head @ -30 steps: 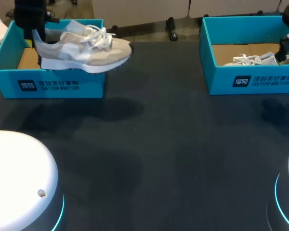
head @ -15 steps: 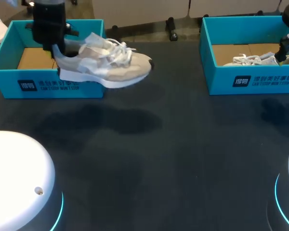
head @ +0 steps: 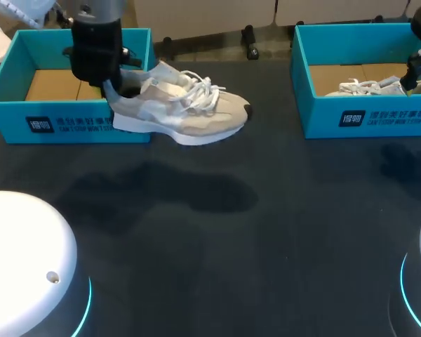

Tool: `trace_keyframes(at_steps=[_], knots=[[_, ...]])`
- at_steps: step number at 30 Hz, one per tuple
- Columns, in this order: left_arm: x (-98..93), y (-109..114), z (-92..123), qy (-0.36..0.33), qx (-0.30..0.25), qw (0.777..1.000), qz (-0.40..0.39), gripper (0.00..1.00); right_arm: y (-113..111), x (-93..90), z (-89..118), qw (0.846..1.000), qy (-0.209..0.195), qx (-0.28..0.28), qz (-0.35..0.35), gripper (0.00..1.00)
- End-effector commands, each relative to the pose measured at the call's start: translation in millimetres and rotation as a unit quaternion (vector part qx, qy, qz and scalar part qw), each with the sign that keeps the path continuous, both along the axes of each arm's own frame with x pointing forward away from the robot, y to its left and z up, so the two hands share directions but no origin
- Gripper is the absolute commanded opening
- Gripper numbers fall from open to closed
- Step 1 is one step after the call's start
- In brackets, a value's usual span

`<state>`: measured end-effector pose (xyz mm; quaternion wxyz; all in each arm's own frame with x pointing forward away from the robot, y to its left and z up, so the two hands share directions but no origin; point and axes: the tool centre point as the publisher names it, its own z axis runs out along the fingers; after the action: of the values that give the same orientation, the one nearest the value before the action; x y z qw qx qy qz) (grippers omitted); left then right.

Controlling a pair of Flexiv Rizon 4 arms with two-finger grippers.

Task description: Take the shoe out of the shoebox, open the shoe tongue, remove and reinsert the insole, then place the shoe into the shoebox

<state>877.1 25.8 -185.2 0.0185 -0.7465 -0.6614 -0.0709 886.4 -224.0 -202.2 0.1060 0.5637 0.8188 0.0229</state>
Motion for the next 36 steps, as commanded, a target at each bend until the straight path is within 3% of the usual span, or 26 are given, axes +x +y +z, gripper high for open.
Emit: trace_keyframes(at_steps=[1,19,27,36], knots=[[-1.6,0.1,0.3,-0.004,0.000,1.000,0.000,0.00,0.1,-0.5,-0.2,1.000,0.000,-0.001,0.000,1.00],[-1.6,0.1,0.3,-0.004,0.000,1.000,0.000,0.00,0.1,-0.5,-0.2,1.000,0.000,-0.001,0.000,1.00],[-17.0,-5.7,-3.2,0.031,-0.012,0.995,0.095,0.00,0.1,-0.5,-0.2,1.000,0.000,-0.001,0.000,1.00],[-45.8,-35.0,-12.4,0.033,-0.003,0.989,0.141,0.00,0.1,-0.5,-0.2,1.000,0.000,-0.001,0.000,1.00]])
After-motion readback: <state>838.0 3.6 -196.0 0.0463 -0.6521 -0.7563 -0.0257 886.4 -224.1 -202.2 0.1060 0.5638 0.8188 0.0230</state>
